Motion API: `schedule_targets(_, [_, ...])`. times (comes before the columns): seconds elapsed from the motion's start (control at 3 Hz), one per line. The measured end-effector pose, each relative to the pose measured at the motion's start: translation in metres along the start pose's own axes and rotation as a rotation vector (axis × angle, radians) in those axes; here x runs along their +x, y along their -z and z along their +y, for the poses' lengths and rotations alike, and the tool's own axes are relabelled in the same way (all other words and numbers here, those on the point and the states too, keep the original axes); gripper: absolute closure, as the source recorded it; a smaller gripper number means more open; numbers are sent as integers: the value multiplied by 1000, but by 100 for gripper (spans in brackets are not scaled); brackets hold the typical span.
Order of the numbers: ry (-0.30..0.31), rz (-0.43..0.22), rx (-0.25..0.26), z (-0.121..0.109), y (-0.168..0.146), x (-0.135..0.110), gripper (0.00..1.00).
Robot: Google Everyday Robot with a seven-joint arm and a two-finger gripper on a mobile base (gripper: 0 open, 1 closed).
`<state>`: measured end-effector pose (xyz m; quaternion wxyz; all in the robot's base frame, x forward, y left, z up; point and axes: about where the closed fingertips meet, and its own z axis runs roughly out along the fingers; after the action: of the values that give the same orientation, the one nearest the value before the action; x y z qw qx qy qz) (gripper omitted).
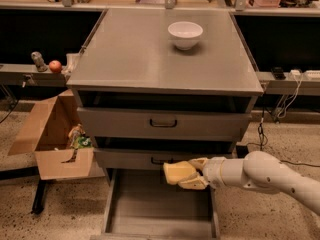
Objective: Place sponge into bottom drawer
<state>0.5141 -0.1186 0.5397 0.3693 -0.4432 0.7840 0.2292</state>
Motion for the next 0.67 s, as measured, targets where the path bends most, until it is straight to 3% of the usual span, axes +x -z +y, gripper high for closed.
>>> schedule_targets(0.33, [-13,-15,16,-9,-13,44,100])
schedule_targets(0.67, [-48,0,-2,-15,-31,79,100])
